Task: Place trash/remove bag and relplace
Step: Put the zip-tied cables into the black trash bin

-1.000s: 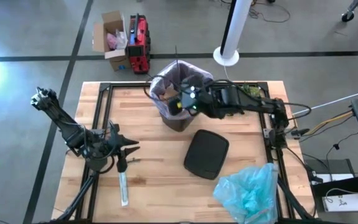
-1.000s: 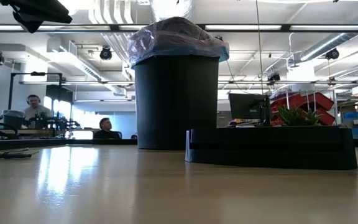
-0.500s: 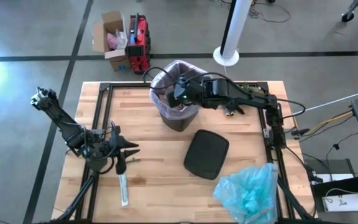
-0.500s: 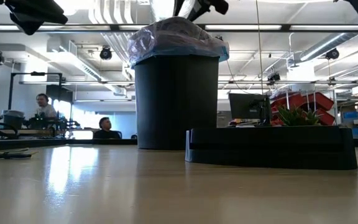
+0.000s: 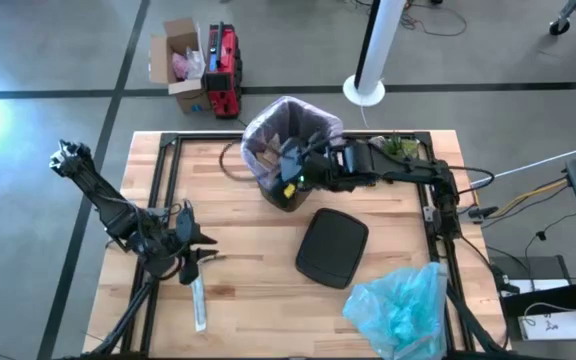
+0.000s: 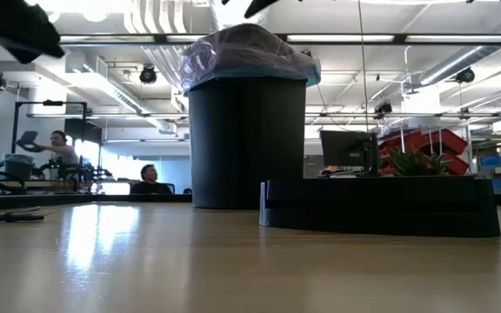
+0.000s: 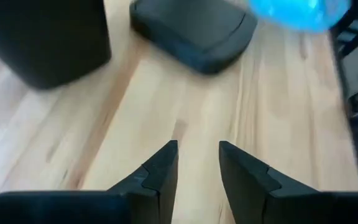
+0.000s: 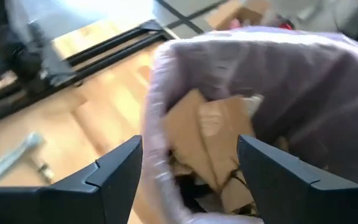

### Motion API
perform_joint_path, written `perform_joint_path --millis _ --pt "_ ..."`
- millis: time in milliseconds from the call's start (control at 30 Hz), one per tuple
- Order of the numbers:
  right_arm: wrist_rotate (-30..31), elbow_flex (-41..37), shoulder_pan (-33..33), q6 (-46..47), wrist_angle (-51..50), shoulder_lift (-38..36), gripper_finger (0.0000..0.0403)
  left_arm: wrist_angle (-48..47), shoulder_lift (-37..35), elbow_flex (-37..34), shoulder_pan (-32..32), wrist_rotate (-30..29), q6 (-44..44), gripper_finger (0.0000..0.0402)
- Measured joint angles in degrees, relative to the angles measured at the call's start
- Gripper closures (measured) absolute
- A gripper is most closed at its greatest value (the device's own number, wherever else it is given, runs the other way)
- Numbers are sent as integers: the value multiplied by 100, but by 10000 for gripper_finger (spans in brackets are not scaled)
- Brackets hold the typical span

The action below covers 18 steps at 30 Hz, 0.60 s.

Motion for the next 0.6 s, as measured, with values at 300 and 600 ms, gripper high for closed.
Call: perform_joint_path --millis 300,600 --pt "472 2 775 -277 224 2 143 449 686 -727 0 228 -523 262" --pt "1189 -44 1578 -155 390 2 168 740 1314 -1521 15 982 -1329 251"
